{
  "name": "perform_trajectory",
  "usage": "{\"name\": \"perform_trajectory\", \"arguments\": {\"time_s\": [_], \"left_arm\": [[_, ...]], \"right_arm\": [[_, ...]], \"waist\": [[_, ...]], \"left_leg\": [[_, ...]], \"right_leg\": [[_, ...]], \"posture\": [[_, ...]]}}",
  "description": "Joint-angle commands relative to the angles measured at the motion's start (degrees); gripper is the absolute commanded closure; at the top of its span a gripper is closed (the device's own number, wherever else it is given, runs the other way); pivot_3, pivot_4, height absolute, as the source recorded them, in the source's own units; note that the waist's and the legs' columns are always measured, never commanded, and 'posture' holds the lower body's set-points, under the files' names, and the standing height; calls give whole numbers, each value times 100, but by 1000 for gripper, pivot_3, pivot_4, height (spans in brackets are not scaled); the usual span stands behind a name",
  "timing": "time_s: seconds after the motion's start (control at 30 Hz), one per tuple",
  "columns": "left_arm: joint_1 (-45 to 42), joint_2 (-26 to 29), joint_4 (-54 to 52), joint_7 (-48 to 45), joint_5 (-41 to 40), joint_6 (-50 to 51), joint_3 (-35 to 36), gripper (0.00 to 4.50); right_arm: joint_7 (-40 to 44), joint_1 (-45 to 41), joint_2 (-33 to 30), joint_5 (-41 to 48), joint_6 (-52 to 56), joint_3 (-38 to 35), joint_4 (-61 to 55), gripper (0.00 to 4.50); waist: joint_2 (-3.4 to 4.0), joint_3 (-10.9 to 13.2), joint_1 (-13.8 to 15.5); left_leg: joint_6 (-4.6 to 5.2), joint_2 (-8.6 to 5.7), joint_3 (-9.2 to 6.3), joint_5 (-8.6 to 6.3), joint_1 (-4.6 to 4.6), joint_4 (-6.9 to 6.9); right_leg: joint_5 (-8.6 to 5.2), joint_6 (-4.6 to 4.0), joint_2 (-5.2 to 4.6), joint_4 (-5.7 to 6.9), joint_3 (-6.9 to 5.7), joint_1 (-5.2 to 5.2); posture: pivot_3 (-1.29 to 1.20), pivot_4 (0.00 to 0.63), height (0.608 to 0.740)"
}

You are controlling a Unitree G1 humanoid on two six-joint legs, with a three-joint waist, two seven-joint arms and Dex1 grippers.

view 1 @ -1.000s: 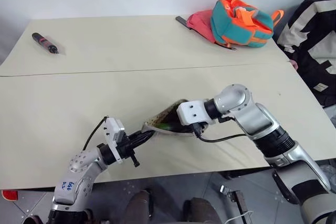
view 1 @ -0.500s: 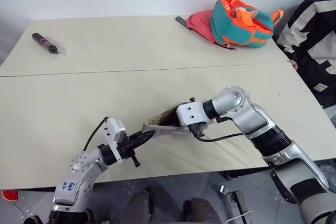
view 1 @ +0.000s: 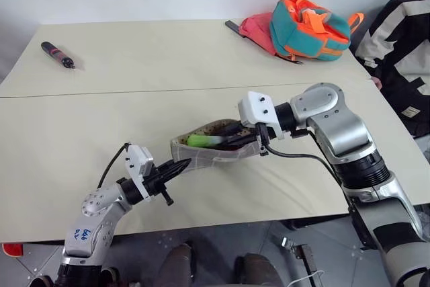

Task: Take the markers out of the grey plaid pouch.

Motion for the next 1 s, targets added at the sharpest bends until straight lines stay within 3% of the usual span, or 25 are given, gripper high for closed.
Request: {"name": "perform_trajectory", "arguments": {"time_s": [0.03, 0.13, 0.3, 0.43, 0.57, 0.73, 0.97, 1.0], "left_arm": [[-84, 17, 45, 8, 113, -286, 126, 4500], [-120, 21, 105, -30, 148, -355, 77, 4500], [-79, 149, 229, -35, 45, -417, 391, 4500], [0, 129, 243, -50, 0, -411, 519, 4500], [11, -31, 174, -50, 87, -440, 302, 4500], [18, -98, 164, -53, 88, -417, 253, 4500], [93, -103, 77, -74, -27, -322, 275, 4500], [106, -99, 67, -76, -23, -328, 267, 4500]], "right_arm": [[-233, -260, 99, 346, -8, -466, -32, 4114], [-490, -428, 212, 431, -151, -694, 213, 4114], [-729, -733, -141, 203, -607, -1040, 946, 4114], [-1364, -917, -641, -821, -2298, -900, 2224, 4114], [-2326, -993, -827, -1923, -3265, -491, 3420, 4114], [-2460, -342, -591, -2366, -3722, -54, 3866, 4114], [-2260, -221, -358, -2115, -3457, -218, 4389, 4114], [-2272, -249, -349, -2080, -3432, -259, 4414, 3392]], "waist": [[0, 0, 2], [0, 0, -1], [0, 0, 8], [0, 0, 7], [0, 0, -11], [0, 0, -13], [11, 5, -16], [10, 5, -15]], "left_leg": [[0, 0, 1, 0, -1, 0], [0, -1, 2, 0, -1, 0], [0, -1, 2, 0, -3, 0], [4, -6, 6, 0, -3, 1], [5, -7, 12, 0, -2, 1], [4, 1, 12, 1, -1, 1], [7, 0, 11, 3, 3, 10], [7, 0, 11, 2, 3, 10]], "right_leg": [[0, 1, 0, 1, 1, -3], [1, 1, 4, 3, 1, -5], [1, 1, 3, 2, 0, -5], [2, 4, 2, 1, 0, -5], [3, 6, 3, 1, 5, -7], [3, 6, 5, 0, 4, -5], [5, 8, 8, 1, 4, 5], [5, 8, 8, 0, 4, 5]], "posture": [[0, 150, 740], [0, 150, 740], [0, 150, 740], [0, 150, 740], [0, 150, 740], [0, 150, 740], [0, 150, 740], [0, 150, 740]]}}
